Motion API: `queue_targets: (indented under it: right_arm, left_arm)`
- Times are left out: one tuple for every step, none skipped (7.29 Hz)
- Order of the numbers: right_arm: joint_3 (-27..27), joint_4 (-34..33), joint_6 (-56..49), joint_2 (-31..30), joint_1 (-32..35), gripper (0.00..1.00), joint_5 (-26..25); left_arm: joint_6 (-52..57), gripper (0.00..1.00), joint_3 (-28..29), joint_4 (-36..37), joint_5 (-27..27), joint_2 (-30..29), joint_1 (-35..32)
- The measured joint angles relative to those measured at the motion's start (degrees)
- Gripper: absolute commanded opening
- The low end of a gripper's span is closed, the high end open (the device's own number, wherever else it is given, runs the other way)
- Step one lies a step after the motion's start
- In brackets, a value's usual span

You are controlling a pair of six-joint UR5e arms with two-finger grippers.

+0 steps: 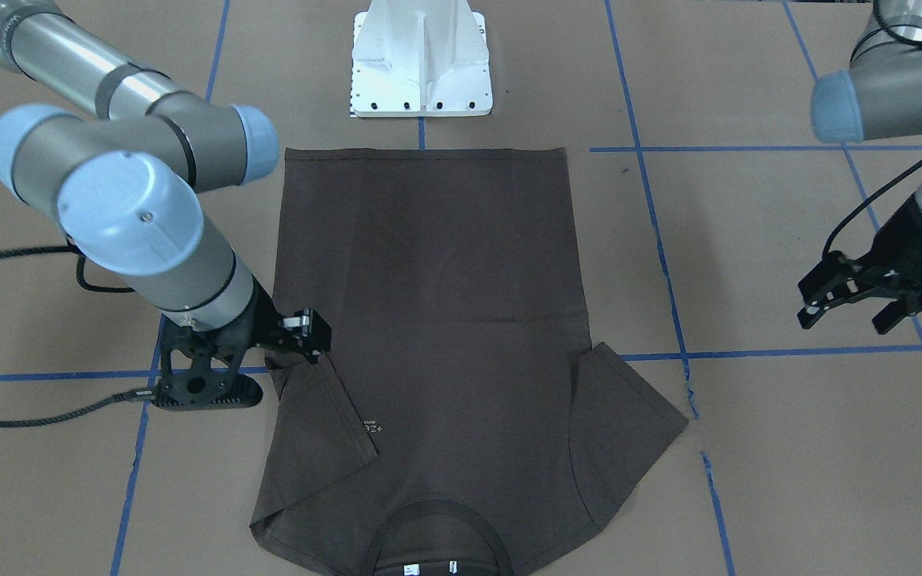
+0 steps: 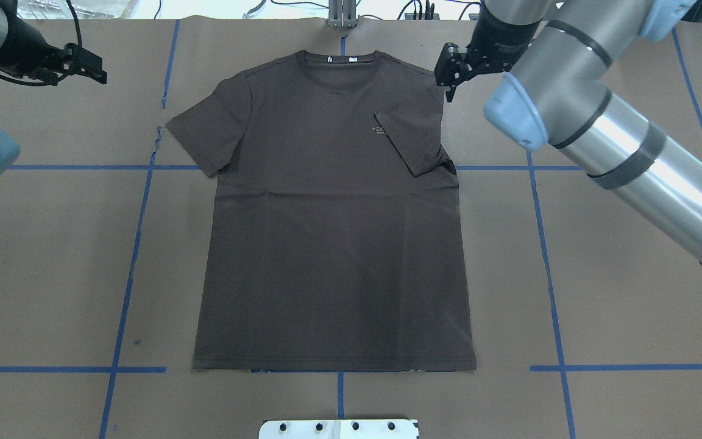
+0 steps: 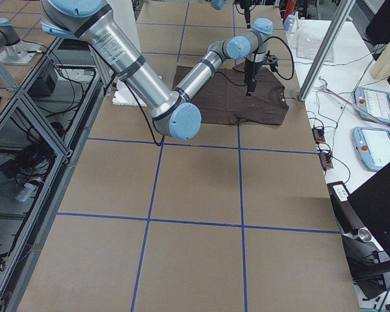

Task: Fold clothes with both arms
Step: 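Raise the right gripper away while the left arm moves toward the shirt, then position the left gripper over the sleeve nearest it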

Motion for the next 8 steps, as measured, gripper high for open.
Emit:
queue_targets:
  right_arm:
    - [5.11, -2.22, -3.11, -3.73, 1.17, 1.00, 2.55]
    - [8.38, -1.76, -4.27, -6.85, 1.79, 1.00, 4.60]
    - [9.90, -0.99, -4.50, -8.58, 2.05, 1.00, 5.46]
    - [10.68, -0.59, -3.57, -9.31, 2.11, 1.00, 5.65]
    - [11.28, -0.36, -1.43, -9.61, 2.07, 1.00, 5.61]
    - [11.61, -0.19, 0.00, -9.74, 2.06, 1.00, 5.59]
    - [11.76, 0.11, 0.64, -9.78, 2.02, 1.00, 5.58]
    - [11.84, 0.64, 1.00, -9.80, 1.97, 1.00, 5.56]
  left_arm:
    - [-4.09, 1.00, 3.85, -5.53, 2.61, -1.04, 2.27]
    - [-7.14, 1.00, 6.38, -8.41, 6.27, -2.02, 5.15]
    - [-9.73, 1.00, 8.29, -10.22, 9.85, -2.82, 7.99]
    - [-12.54, 0.99, 10.53, -12.05, 13.10, -3.84, 10.63]
    - [-15.16, 0.99, 13.21, -13.50, 16.39, -5.32, 12.97]
    - [-16.42, 0.98, 15.40, -14.25, 18.80, -6.71, 14.70]
    - [-16.86, 0.98, 16.96, -14.55, 20.02, -7.64, 15.62]
    - [-16.93, 0.98, 18.22, -14.84, 20.84, -8.08, 16.05]
